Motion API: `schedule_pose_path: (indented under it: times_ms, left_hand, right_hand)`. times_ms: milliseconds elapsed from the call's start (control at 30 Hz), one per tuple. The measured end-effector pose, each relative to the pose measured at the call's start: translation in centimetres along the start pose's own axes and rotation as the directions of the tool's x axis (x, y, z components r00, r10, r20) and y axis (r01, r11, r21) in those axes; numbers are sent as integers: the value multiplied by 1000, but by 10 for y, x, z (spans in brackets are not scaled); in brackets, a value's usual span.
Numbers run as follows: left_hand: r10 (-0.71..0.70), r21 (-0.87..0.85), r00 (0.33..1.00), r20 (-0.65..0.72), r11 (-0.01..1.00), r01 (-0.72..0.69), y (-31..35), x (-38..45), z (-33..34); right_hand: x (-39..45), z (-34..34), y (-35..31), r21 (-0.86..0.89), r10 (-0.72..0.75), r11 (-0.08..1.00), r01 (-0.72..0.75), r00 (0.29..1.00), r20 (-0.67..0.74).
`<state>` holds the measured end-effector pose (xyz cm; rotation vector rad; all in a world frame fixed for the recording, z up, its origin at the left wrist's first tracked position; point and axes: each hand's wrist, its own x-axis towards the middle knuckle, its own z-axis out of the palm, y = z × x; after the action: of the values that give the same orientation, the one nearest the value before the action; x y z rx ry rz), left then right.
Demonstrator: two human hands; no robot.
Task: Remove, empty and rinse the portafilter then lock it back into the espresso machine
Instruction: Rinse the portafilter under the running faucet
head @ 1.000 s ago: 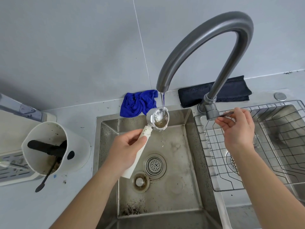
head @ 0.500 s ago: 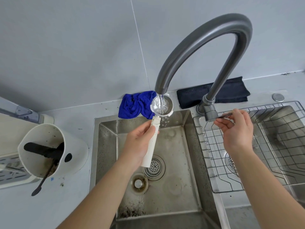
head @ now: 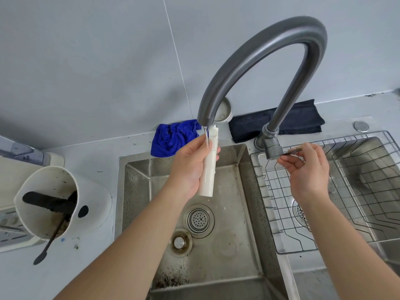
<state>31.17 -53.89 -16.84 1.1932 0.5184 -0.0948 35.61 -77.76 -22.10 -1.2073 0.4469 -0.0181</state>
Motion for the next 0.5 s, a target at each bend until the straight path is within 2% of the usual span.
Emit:
schedule_pose_path:
  times_ms: [200, 500]
  left_hand:
    - [33, -108, 999, 13, 994, -32, 4, 9, 7]
    - [-55, -154, 998, -39, 987, 49, 12, 16, 9]
  right_hand:
    - [1, 0, 0, -6, -3, 1000, 3, 1000, 0]
    - [2, 1, 1, 5, -2, 1000, 2, 1000, -7]
